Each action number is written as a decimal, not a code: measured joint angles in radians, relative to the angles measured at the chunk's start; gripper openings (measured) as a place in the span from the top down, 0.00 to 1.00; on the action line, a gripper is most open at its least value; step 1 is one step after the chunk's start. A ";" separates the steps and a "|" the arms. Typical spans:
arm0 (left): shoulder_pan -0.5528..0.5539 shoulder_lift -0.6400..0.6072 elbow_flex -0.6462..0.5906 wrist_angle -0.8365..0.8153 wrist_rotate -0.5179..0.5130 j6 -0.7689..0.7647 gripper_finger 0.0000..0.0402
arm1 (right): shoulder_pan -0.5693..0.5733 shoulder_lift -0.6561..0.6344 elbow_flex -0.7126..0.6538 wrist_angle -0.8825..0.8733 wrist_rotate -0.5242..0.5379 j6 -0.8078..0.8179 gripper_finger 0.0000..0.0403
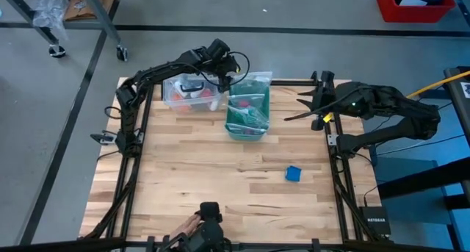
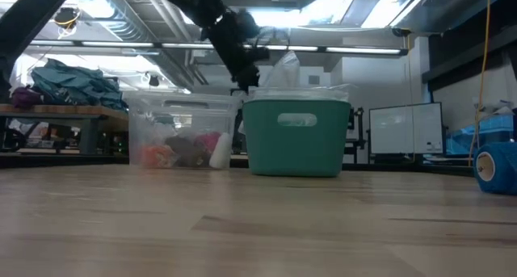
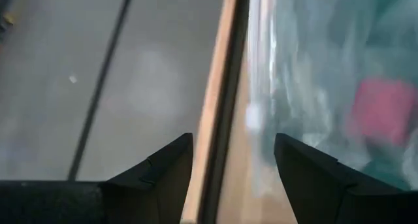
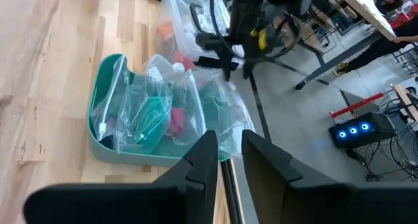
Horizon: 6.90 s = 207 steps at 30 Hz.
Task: Roll bandage
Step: Open the transparent zip bag
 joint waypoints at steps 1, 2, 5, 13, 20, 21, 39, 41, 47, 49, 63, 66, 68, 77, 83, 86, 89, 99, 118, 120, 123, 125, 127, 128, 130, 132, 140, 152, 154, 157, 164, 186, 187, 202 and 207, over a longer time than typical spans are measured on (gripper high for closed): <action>0.000 -0.011 0.000 0.012 0.000 -0.003 0.48 | 0.000 0.001 0.000 0.000 -0.004 -0.001 0.81; 0.000 -0.020 0.000 0.017 0.001 -0.004 0.48 | 0.000 0.002 0.000 0.000 -0.004 -0.001 0.81; 0.001 -0.037 0.000 0.024 -0.001 -0.005 0.48 | 0.000 0.002 0.000 0.001 -0.004 -0.001 0.81; 0.018 -0.051 0.000 0.005 0.023 0.003 0.48 | 0.000 0.003 0.000 0.002 -0.004 0.000 0.81; 0.094 -0.050 0.000 -0.008 0.204 -0.056 0.48 | 0.000 0.003 0.000 0.003 -0.055 0.000 0.81; 0.106 -0.050 0.000 -0.005 0.216 -0.067 0.48 | 0.000 0.003 0.000 0.003 -0.057 0.000 0.81; 0.171 0.019 0.000 -0.034 0.416 -0.146 0.48 | 0.000 0.018 0.001 0.006 -0.064 0.000 0.81; 0.171 0.032 0.000 -0.042 0.451 -0.157 0.48 | 0.000 0.023 0.001 0.007 -0.085 0.001 0.81; 0.171 0.052 0.000 -0.066 0.498 -0.165 0.48 | 0.000 0.042 0.002 0.006 -0.105 0.001 0.81; 0.170 0.052 0.000 -0.060 0.504 -0.165 0.50 | 0.000 0.049 0.002 0.006 -0.108 0.001 0.81; 0.101 0.052 0.000 -0.094 0.534 -0.345 0.62 | 0.000 0.068 0.001 0.006 -0.109 0.000 0.81; 0.082 0.052 0.000 -0.098 0.534 -0.304 0.63 | 0.000 0.068 0.001 0.006 -0.109 0.000 0.81; 0.071 0.052 0.000 -0.103 0.534 -0.264 0.64 | 0.000 0.068 0.001 0.006 -0.109 0.000 0.81; 0.051 0.052 0.000 -0.102 0.532 -0.159 0.82 | 0.000 0.068 0.001 0.006 -0.109 0.000 0.81; 0.054 0.051 0.000 -0.102 0.530 -0.137 0.98 | 0.000 0.068 0.001 0.006 -0.109 0.000 0.81; 0.054 0.051 0.000 -0.101 0.530 -0.134 0.98 | 0.000 0.068 0.001 0.006 -0.109 0.000 0.81; 0.054 0.049 0.005 -0.101 0.528 -0.127 0.99 | 0.000 0.068 0.001 0.006 -0.109 0.000 0.81; 0.059 0.044 0.097 -0.109 0.412 -0.162 0.99 | 0.000 0.068 0.001 0.006 -0.109 0.000 0.81; 0.054 0.044 0.277 -0.160 0.176 -0.077 0.73 | 0.000 0.068 0.000 0.006 -0.109 0.000 0.81; 0.054 0.044 0.277 -0.163 0.175 -0.088 0.73 | 0.000 0.068 0.000 0.006 -0.109 0.000 0.81; 0.053 0.044 0.277 -0.179 0.175 -0.134 0.75 | 0.000 0.068 0.000 0.006 -0.109 0.000 0.81; 0.053 0.044 0.276 -0.181 0.164 -0.179 0.75 | 0.000 0.068 0.000 0.006 -0.109 0.000 0.81; 0.053 0.044 0.275 -0.198 0.127 -0.232 0.75 | 0.000 0.068 0.000 0.006 -0.109 0.000 0.81; 0.053 0.044 0.275 -0.206 0.094 -0.245 0.74 | 0.000 0.068 0.000 0.006 -0.109 0.000 0.81; 0.053 0.044 0.275 -0.249 0.037 -0.277 0.71 | 0.000 0.068 0.000 0.006 -0.109 0.000 0.81; 0.058 0.044 0.275 -0.305 0.016 -0.293 0.67 | 0.000 0.068 0.000 0.006 -0.109 0.000 0.81; 0.066 0.054 0.274 -0.518 -0.034 -0.225 0.47 | 0.000 0.068 0.000 0.007 -0.109 0.000 0.81; 0.063 0.076 0.246 -0.549 0.170 -0.148 0.50 | 0.000 0.068 0.000 0.007 -0.109 0.000 0.81; 0.062 0.076 0.246 -0.547 0.190 -0.134 0.49 | 0.000 0.068 0.000 0.007 -0.109 0.000 0.81; 0.062 0.076 0.246 -0.531 0.232 -0.127 0.50 | 0.000 0.068 0.000 0.007 -0.109 0.000 0.81; 0.063 0.081 0.247 -0.458 0.285 -0.136 0.50 | 0.000 0.068 0.000 0.007 -0.109 0.000 0.81; 0.062 0.133 0.247 -0.452 0.510 -0.111 0.72 | 0.000 0.068 0.000 0.007 -0.109 0.000 0.81; 0.062 0.133 0.247 -0.452 0.525 -0.112 0.74 | 0.000 0.068 0.000 0.007 -0.109 0.000 0.81; 0.062 0.133 0.274 -0.470 0.550 -0.066 0.99 | 0.000 0.069 0.000 0.011 -0.109 0.000 0.81; 0.062 0.132 0.366 -0.543 0.515 -0.011 0.99 | 0.000 0.077 0.000 0.041 -0.109 0.000 0.81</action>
